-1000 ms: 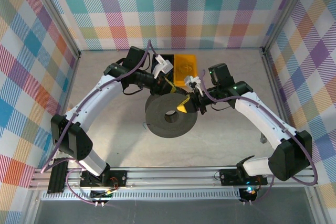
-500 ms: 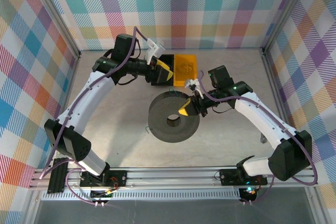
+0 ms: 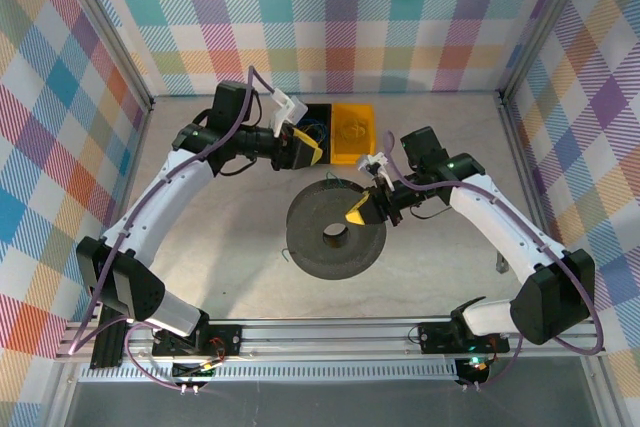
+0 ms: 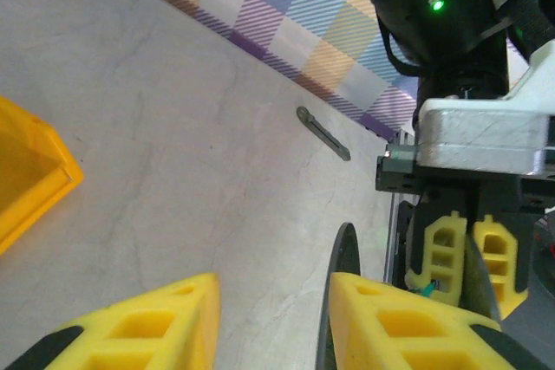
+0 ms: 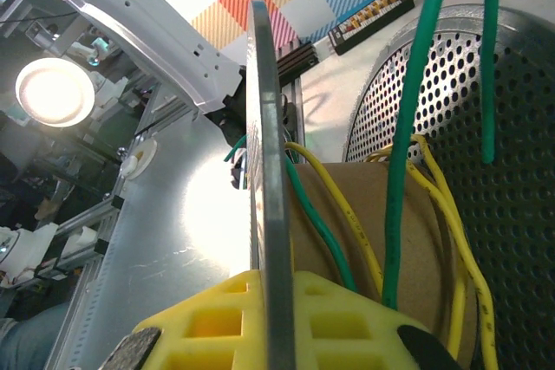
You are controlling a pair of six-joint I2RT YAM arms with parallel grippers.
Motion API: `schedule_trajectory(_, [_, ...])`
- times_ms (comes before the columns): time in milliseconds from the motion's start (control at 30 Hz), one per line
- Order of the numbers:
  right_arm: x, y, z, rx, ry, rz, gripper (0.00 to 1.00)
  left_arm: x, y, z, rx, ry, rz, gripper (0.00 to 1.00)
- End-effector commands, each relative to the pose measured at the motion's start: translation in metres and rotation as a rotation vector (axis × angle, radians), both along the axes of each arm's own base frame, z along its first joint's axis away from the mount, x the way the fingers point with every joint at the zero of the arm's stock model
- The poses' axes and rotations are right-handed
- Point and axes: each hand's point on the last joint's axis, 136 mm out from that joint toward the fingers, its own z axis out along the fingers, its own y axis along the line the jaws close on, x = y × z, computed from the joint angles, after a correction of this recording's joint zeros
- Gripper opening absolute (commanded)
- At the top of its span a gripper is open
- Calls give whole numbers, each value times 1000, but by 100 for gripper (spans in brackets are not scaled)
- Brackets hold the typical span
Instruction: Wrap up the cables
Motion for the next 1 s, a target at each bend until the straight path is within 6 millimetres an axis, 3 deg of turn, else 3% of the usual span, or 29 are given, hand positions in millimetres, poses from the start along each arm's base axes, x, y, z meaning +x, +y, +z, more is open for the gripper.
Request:
schedule_trajectory(0, [-7, 2, 31, 119, -23, 67, 0, 1, -3, 11, -54, -27, -31, 38])
schedule_trajectory(133, [3, 3, 22, 78, -20, 25, 0, 10, 3, 2, -13, -34, 38, 36])
schedule_trajectory(267, [26, -1, 18, 80, 118, -51, 0, 39, 35, -10, 95, -81, 292, 45])
schedule_trajectory(300, [34, -3, 13, 72, 169, -77, 0, 45, 47, -11, 114, -87, 364, 55])
schedule_trajectory(333, [39, -4, 9, 64, 201, -94, 0, 48, 55, -10, 118, -92, 405, 86])
schedule_trajectory(367, [43, -4, 3, 55, 231, -108, 0, 51, 65, -10, 125, -93, 458, 100])
schedule_trajectory(600, [83, -5, -41, -27, 373, -324, 0, 63, 120, -21, 224, -117, 778, 100])
schedule_trajectory(800, [118, -8, -91, -63, 529, -551, 0, 57, 145, -49, 275, -43, 925, 100])
schedule_trajectory(967, [136, -11, -121, -40, 552, -691, 0, 48, 159, -75, 287, 18, 1005, 100])
